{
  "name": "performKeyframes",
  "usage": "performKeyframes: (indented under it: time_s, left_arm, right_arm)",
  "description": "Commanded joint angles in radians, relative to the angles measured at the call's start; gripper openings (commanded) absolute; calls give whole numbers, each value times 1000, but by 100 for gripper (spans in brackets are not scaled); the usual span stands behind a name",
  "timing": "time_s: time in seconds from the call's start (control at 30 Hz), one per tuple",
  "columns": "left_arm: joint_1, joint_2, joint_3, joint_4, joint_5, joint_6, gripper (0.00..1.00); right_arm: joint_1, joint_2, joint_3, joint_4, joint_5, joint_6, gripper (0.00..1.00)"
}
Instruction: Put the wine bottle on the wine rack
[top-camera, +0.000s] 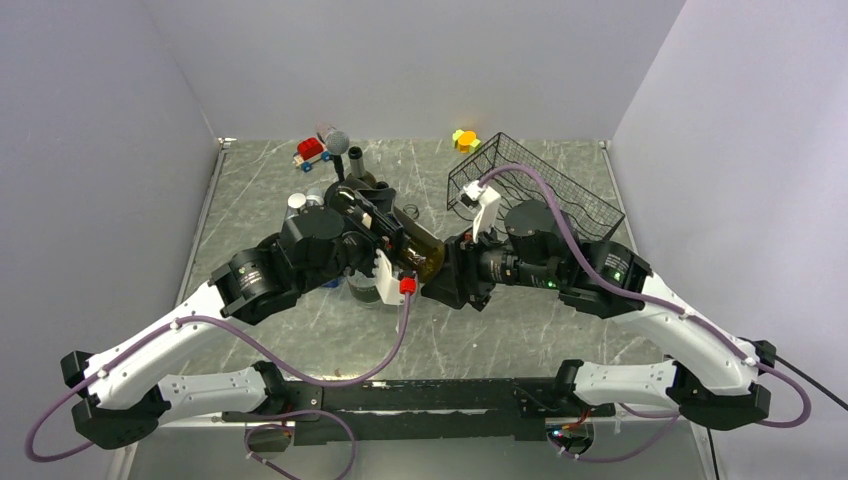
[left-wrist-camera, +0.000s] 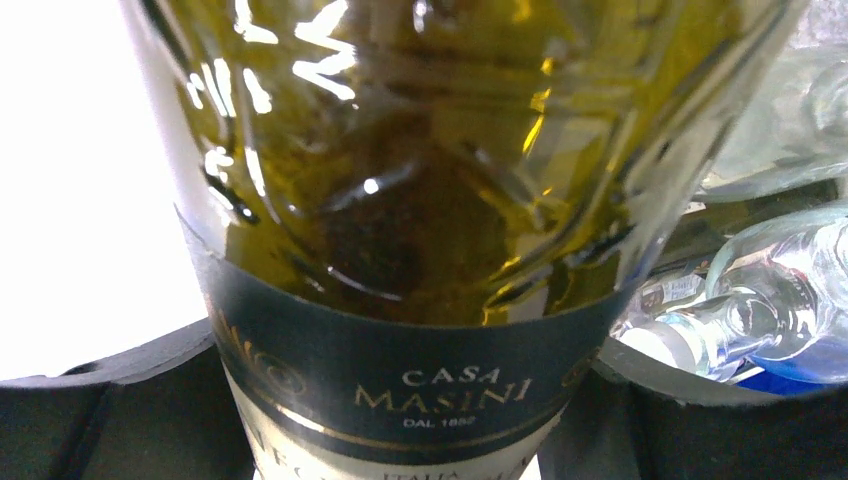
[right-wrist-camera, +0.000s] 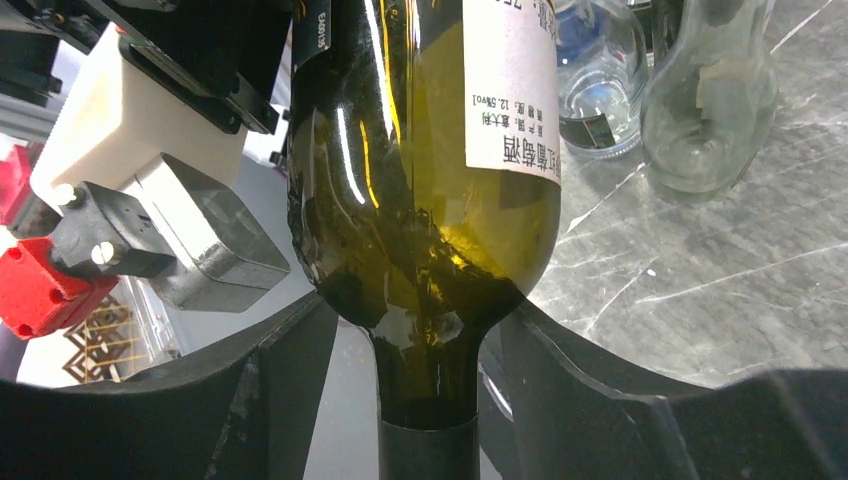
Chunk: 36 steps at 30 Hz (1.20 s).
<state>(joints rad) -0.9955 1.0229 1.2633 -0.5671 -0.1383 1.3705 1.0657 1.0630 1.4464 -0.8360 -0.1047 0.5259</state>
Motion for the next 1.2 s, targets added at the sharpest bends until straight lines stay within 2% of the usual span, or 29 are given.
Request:
performKeyframes:
  time_s: [0.0,0.2,0.27,0.3,0.4,0.43,0.5,0.63,0.67,0.73,1.0,1.17]
  left_arm:
    - [-2,-32,29,200,-20,-11,1]
    - [-2,-25,57,175,4,-69,1]
    - [-2,-22,57,175,7,-77,1]
    - [-2,-22,49,183,4,-76,1]
    - [-2,-28,23,218,-12,-79,3]
    - [-3,-32,13,237,-18,-95,12]
    - [-2,-43,3,258,-10,-132,37]
    - [-2,-58,-8,278,11,-161,79]
    - [-2,-58,-13,289,11,-161,95]
    - [-2,-53,-13,294,7,-145,99]
    - [-2,-31,-6,301,-26,-104,99]
    - [-2,-29,23,301,-49,-193,99]
  right_arm:
    - [3,33,13,-30,-44,-27,64]
    - [4,34,-29,-18,-39,-27,64]
    - [4,38,-38,-13,-41,-29,58]
    - [4,39,-41,-12,-37,-29,51]
    - [3,45,-40,-28,-10,-28,3]
    - [4,45,-40,-34,1,-25,0]
    - [5,32,-43,-37,30,-19,0]
    - [4,-24,-59,-5,78,-6,0]
    - [5,-38,-58,1,97,-2,0]
    - [5,-70,-58,16,136,6,0]
    - [4,-260,-128,136,307,63,0]
    - [4,-302,-145,157,411,101,0]
